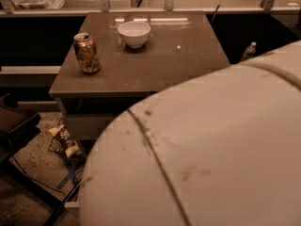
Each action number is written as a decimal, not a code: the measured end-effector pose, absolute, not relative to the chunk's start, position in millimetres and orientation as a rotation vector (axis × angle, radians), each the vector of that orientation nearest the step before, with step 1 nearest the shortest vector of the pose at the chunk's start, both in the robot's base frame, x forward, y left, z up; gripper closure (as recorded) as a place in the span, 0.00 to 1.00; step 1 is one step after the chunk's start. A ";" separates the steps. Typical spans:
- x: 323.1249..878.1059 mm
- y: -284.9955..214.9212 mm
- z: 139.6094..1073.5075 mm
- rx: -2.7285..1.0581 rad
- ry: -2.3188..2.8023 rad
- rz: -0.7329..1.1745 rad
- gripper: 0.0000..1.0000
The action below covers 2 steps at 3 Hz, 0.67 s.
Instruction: Open middle drawer
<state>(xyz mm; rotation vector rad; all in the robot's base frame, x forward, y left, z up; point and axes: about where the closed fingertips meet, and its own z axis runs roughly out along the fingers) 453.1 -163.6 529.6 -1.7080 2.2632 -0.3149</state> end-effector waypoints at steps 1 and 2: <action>451.2 -163.1 528.7 -1.697 2.262 -0.255 1.00; 454.1 -159.7 527.9 -1.689 2.256 -0.177 1.00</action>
Offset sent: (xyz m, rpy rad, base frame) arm 0.0599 -0.0345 -0.1184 0.2212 0.0809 0.0369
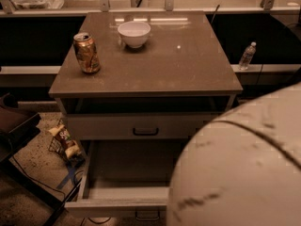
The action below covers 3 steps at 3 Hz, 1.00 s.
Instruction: Open middle drawer
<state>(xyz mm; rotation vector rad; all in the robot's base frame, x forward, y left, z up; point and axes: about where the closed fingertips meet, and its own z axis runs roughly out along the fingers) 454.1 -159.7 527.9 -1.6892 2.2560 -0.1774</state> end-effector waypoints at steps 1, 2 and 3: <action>479.6 -145.8 515.2 -1.712 2.240 -0.117 1.00; 511.3 -128.8 476.7 -1.794 2.159 -0.078 1.00; 523.8 -115.5 446.6 -1.781 2.145 -0.012 1.00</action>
Offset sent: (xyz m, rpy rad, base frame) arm 0.0493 -0.0603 -0.1467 0.2191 0.0452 -0.0169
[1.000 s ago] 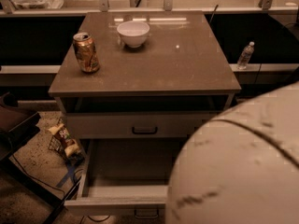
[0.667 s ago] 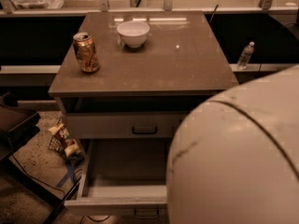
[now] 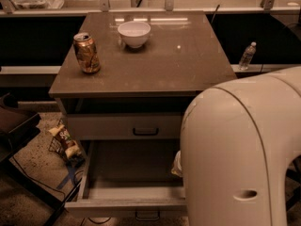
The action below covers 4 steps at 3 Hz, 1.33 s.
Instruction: Open middle drawer
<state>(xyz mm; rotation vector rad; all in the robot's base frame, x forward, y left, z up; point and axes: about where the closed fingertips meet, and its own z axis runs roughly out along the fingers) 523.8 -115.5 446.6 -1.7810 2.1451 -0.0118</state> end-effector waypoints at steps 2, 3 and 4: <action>516.8 -118.4 432.6 -1.773 2.174 0.023 1.00; 485.6 -134.3 414.9 -1.737 2.248 0.066 1.00; 448.7 -147.4 410.0 -1.696 2.308 0.087 1.00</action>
Offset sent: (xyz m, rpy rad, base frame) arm -0.0128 -0.0072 -0.0259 0.0179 0.0558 -0.0258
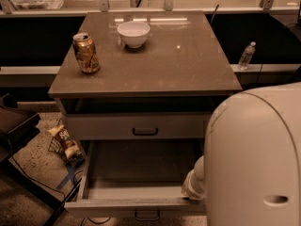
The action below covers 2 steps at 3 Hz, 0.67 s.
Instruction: Open middle drawer
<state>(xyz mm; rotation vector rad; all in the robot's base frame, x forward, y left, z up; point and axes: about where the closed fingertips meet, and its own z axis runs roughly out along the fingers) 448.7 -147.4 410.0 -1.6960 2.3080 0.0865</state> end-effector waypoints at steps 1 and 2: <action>417.4 -152.2 408.4 -1.679 2.345 0.104 1.00; 417.6 -152.2 408.4 -1.679 2.345 0.104 1.00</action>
Offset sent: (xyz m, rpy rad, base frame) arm -0.1395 -0.0144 -0.0095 0.0131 0.1275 -0.1150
